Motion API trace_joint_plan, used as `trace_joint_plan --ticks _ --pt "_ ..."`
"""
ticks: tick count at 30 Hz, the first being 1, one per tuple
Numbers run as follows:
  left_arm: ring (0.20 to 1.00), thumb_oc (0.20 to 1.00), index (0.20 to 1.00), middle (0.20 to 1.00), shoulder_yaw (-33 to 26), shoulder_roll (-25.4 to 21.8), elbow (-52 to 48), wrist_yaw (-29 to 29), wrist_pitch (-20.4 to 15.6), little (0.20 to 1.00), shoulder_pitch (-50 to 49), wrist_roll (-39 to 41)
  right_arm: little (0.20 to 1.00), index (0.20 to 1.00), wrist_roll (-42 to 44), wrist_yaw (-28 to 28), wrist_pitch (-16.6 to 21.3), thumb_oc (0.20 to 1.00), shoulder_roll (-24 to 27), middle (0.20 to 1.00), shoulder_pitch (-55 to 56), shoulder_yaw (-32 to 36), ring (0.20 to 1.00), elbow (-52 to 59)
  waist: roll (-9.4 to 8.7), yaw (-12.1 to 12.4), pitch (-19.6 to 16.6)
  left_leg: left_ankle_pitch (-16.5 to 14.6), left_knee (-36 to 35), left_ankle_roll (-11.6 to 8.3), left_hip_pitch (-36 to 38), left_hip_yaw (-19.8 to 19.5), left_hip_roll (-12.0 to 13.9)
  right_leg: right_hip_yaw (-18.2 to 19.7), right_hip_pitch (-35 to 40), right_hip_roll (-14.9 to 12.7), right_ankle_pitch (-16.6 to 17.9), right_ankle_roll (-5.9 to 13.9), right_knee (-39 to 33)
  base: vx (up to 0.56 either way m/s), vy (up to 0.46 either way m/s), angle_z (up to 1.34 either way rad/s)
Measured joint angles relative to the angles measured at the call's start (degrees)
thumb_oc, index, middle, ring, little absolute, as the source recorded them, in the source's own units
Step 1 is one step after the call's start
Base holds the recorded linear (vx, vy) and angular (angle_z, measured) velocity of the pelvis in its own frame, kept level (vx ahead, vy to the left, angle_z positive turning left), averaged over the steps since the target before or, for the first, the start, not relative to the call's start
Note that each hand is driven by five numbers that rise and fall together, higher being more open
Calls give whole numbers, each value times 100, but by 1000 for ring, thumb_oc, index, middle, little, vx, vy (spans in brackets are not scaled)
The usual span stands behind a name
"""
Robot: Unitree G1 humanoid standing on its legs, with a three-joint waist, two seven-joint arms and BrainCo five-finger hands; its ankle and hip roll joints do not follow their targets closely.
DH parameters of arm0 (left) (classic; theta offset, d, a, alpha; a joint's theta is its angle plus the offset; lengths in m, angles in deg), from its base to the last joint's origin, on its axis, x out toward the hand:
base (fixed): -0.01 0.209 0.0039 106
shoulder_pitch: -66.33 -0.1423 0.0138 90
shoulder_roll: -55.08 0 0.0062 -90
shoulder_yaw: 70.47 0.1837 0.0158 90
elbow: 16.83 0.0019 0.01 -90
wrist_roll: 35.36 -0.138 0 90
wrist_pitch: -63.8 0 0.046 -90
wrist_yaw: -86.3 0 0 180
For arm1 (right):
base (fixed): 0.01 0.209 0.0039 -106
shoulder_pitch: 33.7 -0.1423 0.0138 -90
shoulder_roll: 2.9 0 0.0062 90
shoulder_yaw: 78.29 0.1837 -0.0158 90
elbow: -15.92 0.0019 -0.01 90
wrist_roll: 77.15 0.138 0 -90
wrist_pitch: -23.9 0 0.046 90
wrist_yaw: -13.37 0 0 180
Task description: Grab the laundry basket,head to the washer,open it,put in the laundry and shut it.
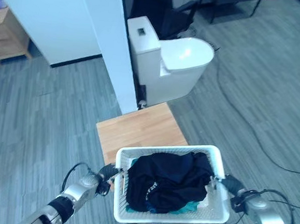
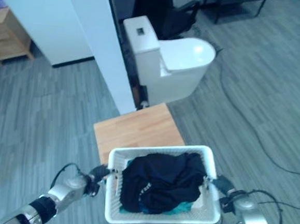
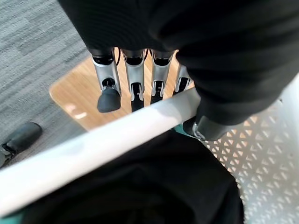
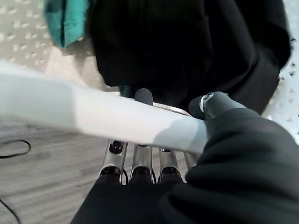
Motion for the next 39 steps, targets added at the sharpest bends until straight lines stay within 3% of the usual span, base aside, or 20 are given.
trace_joint_plan --ticks 1,2,3,4,6,8,10,13,14,15,16,20,25,27,28,30,32,34,37,39 --pt "200 200 200 200 -94 -73 41 32 4 200 -19 -36 200 200 105 0 -60 200 -97 200 -153 -138 200 -108 79 134 9 -70 36 109 -108 248 267 -61 -160 251 134 -157 119 -297 275 -82" --pt "200 200 200 200 -162 -3 50 30 4 200 -42 -130 200 200 198 0 -56 200 -125 200 -142 -122 200 -167 231 187 -2 -9 -20 121 -116 305 446 -134 -181 411 -187 114 450 -152 115 -75" --pt "200 200 200 200 -162 0 43 34 18 200 -22 -238 200 200 233 -1 -105 200 -107 200 -221 -202 200 -275 512 330 -122 115 -108 59 -124 367 818 -471 -205 822 -1354 119 1592 -115 37 -47" --pt "200 200 200 200 -158 -64 26 46 33 200 -25 -281 200 200 241 -2 -145 200 -83 200 -274 -332 200 -271 547 457 -134 138 -114 45 -76 409 923 -690 5 884 -1734 145 1851 -110 39 -51" --pt "200 200 200 200 -186 -190 23 63 37 200 -115 -398 200 200 288 -4 -230 200 -127 200 -321 -545 200 -298 460 734 -186 131 -86 49 33 685 975 -1129 492 672 -2444 230 2135 -88 -1 -58" --pt "200 200 200 200 -367 -210 28 64 40 200 -281 -398 200 200 325 -4 -256 200 -199 200 -577 -763 200 -463 477 1013 -197 118 -55 29 71 1013 1083 -1618 802 290 -2733 321 2250 -144 -17 -80" --pt "200 200 200 200 -410 -285 58 65 62 200 -404 -397 200 200 330 -3 -315 200 -315 200 -603 -869 200 -504 370 1176 -247 145 48 -21 73 1177 1030 -1571 1015 85 -2438 227 2152 -184 -93 -70" --pt "200 200 200 200 -840 -165 166 67 62 200 -681 -396 200 200 254 -5 -355 200 -417 200 -624 -1019 200 -524 330 1305 -287 235 399 -101 67 1178 1274 -1306 1379 477 -2381 7 1204 -165 -154 -80" --pt "200 200 200 200 -857 -138 180 114 59 200 -677 -420 200 200 232 -5 -356 200 -397 200 -522 -1020 200 -479 236 1213 -465 -53 339 -202 -221 935 1152 -1172 1398 518 -2409 -82 812 -186 -253 -70" --pt "200 200 200 200 -859 -30 195 137 59 200 -652 -448 200 200 220 -5 -356 200 -320 200 -518 -969 200 -474 314 1138 -514 58 -17 -201 -204 810 1030 -1100 1358 624 -2388 -95 725 -234 -284 -84" --pt "200 200 200 200 -856 69 292 177 58 200 -703 -474 200 200 123 -5 -353 200 -244 200 -513 -897 200 -448 489 1124 -575 533 -191 -265 -77 964 1153 -905 1377 853 -2349 -110 622 -111 -131 -75" --pt "200 200 200 200 -897 172 449 246 62 200 -656 -718 200 200 -72 -6 -354 200 -234 200 -130 -734 200 -178 275 866 -648 608 -35 -372 -78 994 1473 -927 1459 1137 -2326 -178 438 -257 -244 -28" --pt "200 200 200 200 -865 525 583 252 49 200 -622 -916 200 200 -193 -9 -350 200 -101 200 225 -394 200 -15 554 606 -522 766 84 -583 -88 1020 1808 -833 1368 1456 -2287 -449 427 -243 -81 -21" --pt "200 200 200 200 -883 640 710 250 21 200 -534 -918 200 200 -193 -9 -351 200 -28 200 198 -399 200 1 642 609 -401 856 350 -635 -139 477 1867 -449 1214 1480 -2277 -629 488 -151 -13 -71" --pt "200 200 200 200 -818 626 720 255 22 200 -447 -919 200 200 -189 -12 -351 200 22 200 181 -394 200 11 628 644 -346 973 586 -689 -277 -220 1793 -315 1156 1389 -2247 -653 515 -67 -3 -79" --pt "200 200 200 200 -770 699 743 254 15 200 -425 -967 200 200 -185 -16 -352 200 62 200 168 -397 200 15 591 538 -283 739 532 -734 -145 -795 1506 119 1118 1354 -2023 -617 473 -43 52 -101" --pt "200 200 200 200 -785 704 717 266 1 200 -426 -1023 200 200 -184 -17 -352 200 162 200 138 -369 200 123 656 502 -284 460 192 -549 30 -1225 984 505 1034 1415 -1813 -552 261 4 91 -111" --pt "200 200 200 200 -794 708 713 275 0 200 -348 -1068 200 200 -184 -16 -356 200 162 200 177 -354 200 126 735 304 -279 264 -46 -440 73 -987 1010 476 1037 1585 -1701 -538 121 -1 171 -38" --pt "200 200 200 200 -766 590 774 272 -17 200 -311 -1066 200 200 -187 -15 -347 200 -116 200 207 -215 200 122 409 277 -212 283 -195 -432 188 -602 847 1023 750 1593 -1485 -435 125 -50 232 -68" --pt "200 200 200 200 -780 627 772 275 -69 200 -367 -1059 200 200 -191 -16 -347 200 -91 200 93 -209 200 113 421 247 -189 280 -338 -354 328 -176 692 1316 634 1482 -1450 -352 55 -48 185 -97"
